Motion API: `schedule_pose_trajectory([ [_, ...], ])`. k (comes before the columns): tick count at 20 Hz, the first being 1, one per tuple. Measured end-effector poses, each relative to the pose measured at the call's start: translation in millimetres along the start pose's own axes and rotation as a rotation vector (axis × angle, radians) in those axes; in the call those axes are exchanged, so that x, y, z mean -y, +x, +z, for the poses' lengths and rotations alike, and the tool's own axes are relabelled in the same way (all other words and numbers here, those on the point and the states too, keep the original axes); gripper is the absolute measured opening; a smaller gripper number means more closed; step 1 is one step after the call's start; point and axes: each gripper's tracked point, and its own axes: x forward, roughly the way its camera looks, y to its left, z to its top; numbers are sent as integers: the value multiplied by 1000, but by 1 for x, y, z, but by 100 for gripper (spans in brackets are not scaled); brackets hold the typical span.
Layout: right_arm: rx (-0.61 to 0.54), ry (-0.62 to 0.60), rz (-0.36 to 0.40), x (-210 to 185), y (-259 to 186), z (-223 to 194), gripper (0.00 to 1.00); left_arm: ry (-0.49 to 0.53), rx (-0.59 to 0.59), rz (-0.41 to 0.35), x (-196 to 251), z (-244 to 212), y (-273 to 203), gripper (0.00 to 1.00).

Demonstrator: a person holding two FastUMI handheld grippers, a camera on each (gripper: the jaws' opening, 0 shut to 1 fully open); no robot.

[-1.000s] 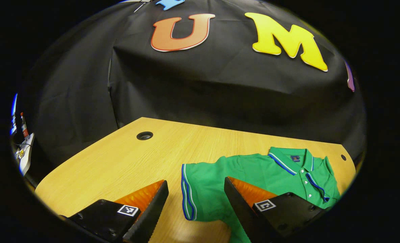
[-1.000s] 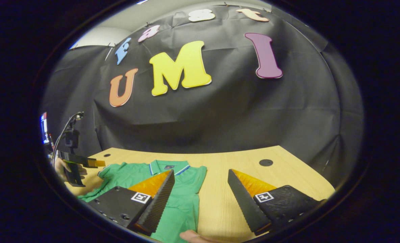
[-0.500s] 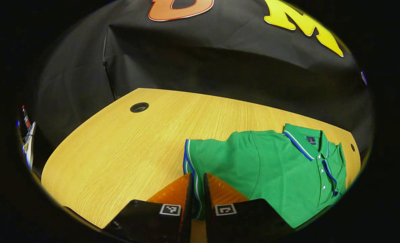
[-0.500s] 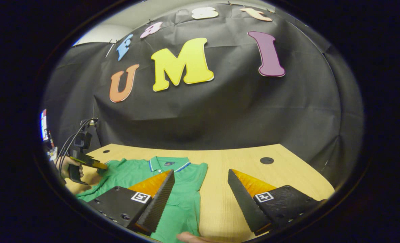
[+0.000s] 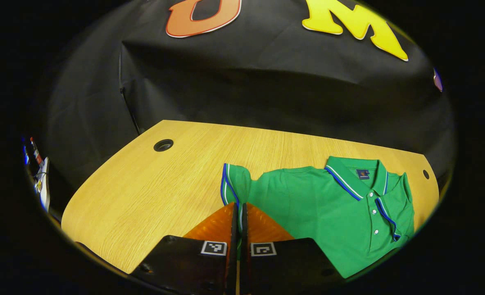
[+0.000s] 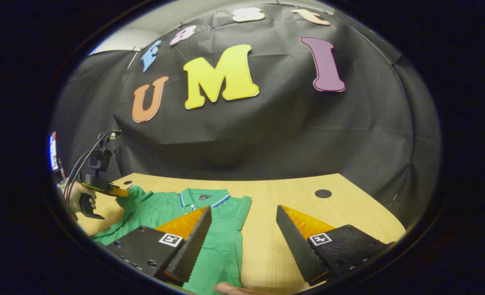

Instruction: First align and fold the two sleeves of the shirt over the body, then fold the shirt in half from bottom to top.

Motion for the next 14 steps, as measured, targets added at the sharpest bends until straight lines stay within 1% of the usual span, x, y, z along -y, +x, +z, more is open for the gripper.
schedule_pose_trajectory([
  [1,5,1,-6,2,0,0,91,20,6,11,4,2,-2,9],
  [2,10,-1,-10,2,0,2,96,32,10,2,13,6,-6,9],
  [3,13,-4,-16,2,0,1,91,34,14,-16,23,9,-8,9],
  [4,13,-8,-16,2,0,2,91,38,22,-30,34,11,-10,9],
  [7,10,-7,-18,1,2,0,96,61,24,-88,73,13,-16,9],
  [9,4,-4,-23,3,3,-3,96,91,-4,-109,95,5,-17,15],
  [10,1,-1,-26,3,3,-3,96,107,-14,-118,104,1,-17,31],
  [11,0,-1,-29,4,5,-3,96,123,-17,-124,111,2,-18,38],
  [12,-1,-3,-31,4,5,-3,91,125,-18,-135,119,1,-22,56],
  [14,0,-11,-29,3,4,-3,91,117,3,-127,125,5,-26,90],
])
